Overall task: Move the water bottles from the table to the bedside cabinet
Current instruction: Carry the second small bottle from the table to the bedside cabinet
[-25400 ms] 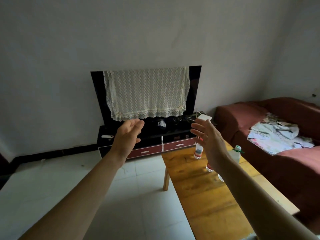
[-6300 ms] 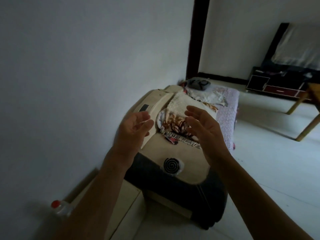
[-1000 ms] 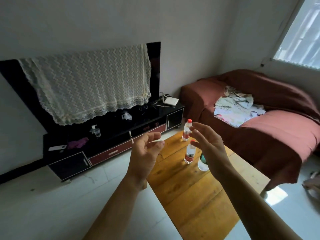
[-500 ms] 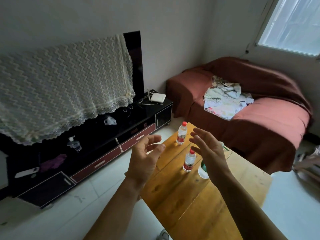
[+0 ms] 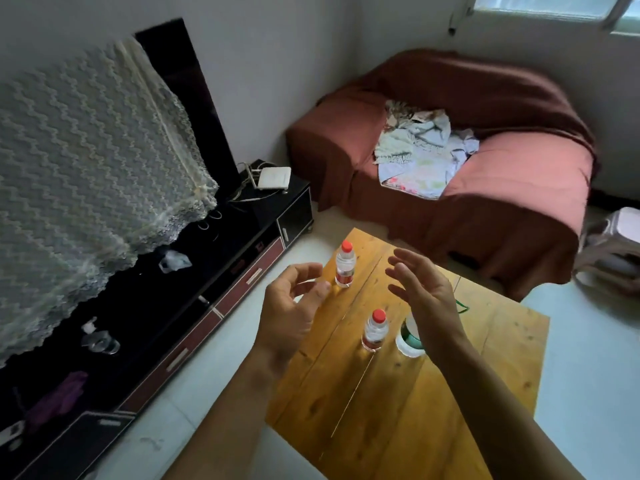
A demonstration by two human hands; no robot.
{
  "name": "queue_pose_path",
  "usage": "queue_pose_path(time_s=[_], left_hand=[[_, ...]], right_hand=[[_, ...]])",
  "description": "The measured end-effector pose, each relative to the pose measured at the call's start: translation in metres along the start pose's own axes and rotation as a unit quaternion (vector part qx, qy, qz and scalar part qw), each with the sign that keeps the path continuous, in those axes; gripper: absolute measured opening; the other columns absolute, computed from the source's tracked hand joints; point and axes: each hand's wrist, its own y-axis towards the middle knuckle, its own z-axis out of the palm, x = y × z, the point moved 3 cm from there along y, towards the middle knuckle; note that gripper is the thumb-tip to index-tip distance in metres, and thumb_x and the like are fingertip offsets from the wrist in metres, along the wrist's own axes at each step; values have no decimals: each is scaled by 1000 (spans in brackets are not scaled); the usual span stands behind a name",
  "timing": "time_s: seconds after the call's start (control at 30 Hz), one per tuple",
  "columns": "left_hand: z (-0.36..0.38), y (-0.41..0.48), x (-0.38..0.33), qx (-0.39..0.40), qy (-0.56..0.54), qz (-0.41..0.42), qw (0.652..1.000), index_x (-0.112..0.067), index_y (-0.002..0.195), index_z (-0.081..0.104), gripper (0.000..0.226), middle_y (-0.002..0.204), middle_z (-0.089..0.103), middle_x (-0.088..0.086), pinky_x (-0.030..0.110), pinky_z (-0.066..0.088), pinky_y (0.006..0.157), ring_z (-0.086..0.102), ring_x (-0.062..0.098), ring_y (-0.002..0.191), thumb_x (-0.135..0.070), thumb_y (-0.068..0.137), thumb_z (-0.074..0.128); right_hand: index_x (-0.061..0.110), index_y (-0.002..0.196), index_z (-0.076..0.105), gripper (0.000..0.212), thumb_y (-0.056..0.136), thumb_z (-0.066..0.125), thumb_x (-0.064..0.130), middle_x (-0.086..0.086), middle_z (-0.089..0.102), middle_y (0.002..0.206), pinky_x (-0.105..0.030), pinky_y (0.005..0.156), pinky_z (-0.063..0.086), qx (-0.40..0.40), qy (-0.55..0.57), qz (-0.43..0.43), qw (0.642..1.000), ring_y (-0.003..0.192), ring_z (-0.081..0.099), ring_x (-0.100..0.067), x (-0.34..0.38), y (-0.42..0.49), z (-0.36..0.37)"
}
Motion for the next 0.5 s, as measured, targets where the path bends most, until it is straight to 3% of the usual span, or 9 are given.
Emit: queue_pose_path(time_s=[0.1,0.27,0.5], left_hand=[[12,25,17,41,11,-18,999,-25,118,62,25,115,69,-8,34,58,91,65,15,109,-27,93,65],[26,60,66,100,48,-33,993,-31,120,61,27,120,66,-12,27,57,89,62,10,112,-29,94,65],[42,105,140,165,63,-62,982,-33,119,61,27,117,66,-15,26,56,89,61,6,110,-28,93,66]], right_hand=[[27,131,58,32,100,56,31,5,64,132,-19,87,58,-28,-19,14,999,121,64,-13,-17,8,-3],[24,134,58,34,100,57,28,3,63,134,-15,84,57,-73,-46,44,995,122,63,-13,-58,14,-5],[22,137,57,40,97,59,28,6,65,132,-14,90,56,-116,-50,81,989,122,62,-9,-130,14,-1]])
